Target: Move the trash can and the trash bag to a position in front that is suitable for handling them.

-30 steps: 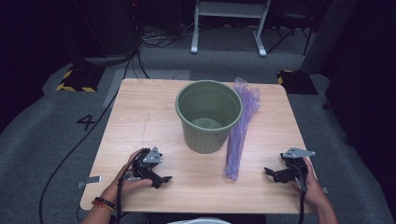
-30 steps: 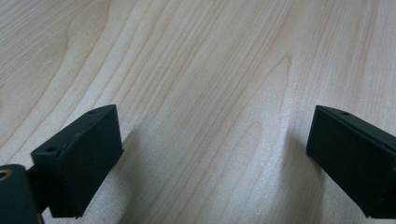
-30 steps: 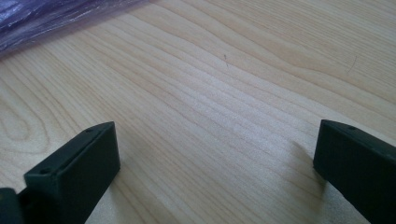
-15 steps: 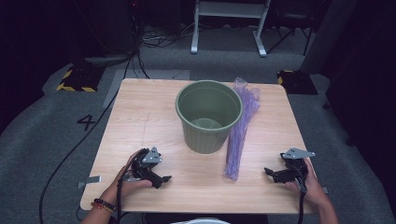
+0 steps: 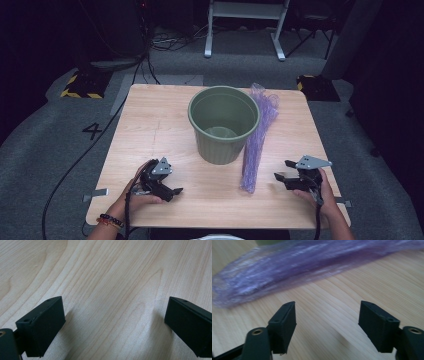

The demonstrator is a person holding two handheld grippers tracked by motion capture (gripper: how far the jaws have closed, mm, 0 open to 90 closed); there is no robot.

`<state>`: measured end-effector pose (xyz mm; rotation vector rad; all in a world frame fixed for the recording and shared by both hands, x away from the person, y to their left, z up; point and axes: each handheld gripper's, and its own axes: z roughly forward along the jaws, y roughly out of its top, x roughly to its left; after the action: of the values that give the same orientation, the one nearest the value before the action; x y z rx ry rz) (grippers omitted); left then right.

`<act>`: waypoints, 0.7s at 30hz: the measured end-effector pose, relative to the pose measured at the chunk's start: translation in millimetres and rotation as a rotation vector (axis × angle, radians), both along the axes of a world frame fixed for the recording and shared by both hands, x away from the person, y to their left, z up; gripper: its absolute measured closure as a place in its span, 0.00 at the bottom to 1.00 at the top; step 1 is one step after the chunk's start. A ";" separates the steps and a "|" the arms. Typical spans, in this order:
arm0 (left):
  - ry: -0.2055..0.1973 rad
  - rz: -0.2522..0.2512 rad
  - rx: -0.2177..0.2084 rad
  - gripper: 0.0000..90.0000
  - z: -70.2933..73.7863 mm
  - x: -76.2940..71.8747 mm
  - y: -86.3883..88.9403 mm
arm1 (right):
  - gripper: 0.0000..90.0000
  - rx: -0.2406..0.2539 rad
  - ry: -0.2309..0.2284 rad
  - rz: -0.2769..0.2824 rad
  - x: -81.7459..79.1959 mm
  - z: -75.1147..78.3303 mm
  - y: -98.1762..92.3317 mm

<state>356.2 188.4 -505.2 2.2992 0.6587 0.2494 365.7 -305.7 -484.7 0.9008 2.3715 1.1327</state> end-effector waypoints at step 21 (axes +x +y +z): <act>0.000 0.001 0.000 0.03 0.0 0.0 0.0 | 0.86 0.003 -0.009 0.282 -6.1 -5.8 82.7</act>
<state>356.1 188.4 -505.2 2.2990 0.6597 0.2502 359.6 -223.0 -490.4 0.5721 2.5474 1.2380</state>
